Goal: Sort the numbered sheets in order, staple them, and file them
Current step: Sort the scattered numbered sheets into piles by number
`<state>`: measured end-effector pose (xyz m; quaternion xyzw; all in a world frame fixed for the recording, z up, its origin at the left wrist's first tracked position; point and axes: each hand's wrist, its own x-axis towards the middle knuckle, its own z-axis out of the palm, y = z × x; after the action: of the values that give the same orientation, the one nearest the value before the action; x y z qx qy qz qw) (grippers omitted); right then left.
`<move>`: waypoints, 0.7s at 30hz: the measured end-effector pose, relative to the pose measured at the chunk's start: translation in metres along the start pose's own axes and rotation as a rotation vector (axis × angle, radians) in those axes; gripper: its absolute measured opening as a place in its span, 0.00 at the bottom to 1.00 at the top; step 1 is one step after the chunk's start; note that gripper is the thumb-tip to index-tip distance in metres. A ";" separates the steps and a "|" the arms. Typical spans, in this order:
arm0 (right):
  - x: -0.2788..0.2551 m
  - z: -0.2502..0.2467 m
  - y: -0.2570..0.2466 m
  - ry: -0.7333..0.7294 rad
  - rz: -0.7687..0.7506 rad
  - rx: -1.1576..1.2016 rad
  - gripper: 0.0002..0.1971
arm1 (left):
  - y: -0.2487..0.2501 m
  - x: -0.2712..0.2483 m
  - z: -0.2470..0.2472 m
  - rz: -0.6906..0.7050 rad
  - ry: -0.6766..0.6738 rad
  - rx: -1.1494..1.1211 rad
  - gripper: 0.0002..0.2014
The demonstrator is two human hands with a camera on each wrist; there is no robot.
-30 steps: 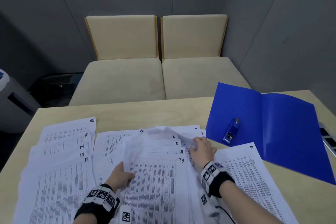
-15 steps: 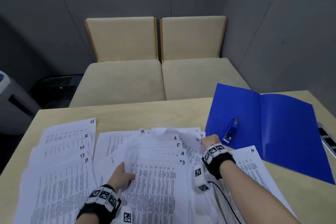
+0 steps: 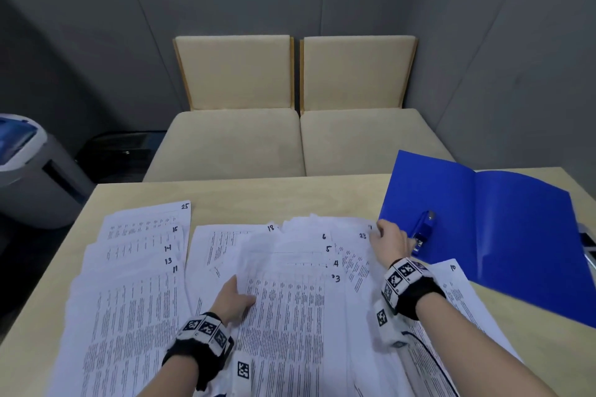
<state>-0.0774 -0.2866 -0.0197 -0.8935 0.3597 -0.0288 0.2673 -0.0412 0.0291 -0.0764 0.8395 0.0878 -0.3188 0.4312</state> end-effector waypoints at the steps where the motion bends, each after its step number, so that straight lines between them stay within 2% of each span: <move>1: -0.002 -0.009 -0.005 0.058 -0.028 0.043 0.18 | 0.000 -0.001 0.000 0.013 0.004 0.005 0.16; 4: -0.004 -0.041 -0.020 0.211 -0.075 0.391 0.19 | 0.002 -0.009 -0.002 0.047 -0.006 -0.027 0.12; 8: 0.001 -0.085 -0.032 0.448 -0.071 0.891 0.17 | -0.002 -0.015 -0.005 0.133 -0.041 -0.113 0.17; 11: 0.018 -0.107 -0.025 0.551 0.001 1.158 0.09 | -0.001 -0.025 -0.006 0.175 -0.070 -0.238 0.15; 13: 0.027 -0.112 -0.017 0.534 0.094 1.265 0.05 | 0.001 -0.031 -0.007 0.189 -0.082 -0.319 0.13; 15: 0.027 -0.109 -0.013 0.452 0.171 1.316 0.08 | -0.001 -0.030 -0.009 0.204 -0.090 -0.355 0.11; 21: 0.010 -0.072 -0.002 0.194 0.316 1.197 0.12 | 0.001 -0.030 -0.017 0.188 -0.120 -0.373 0.11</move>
<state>-0.0859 -0.3247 0.0417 -0.5181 0.4316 -0.2666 0.6887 -0.0565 0.0457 -0.0507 0.7293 0.0408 -0.3049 0.6112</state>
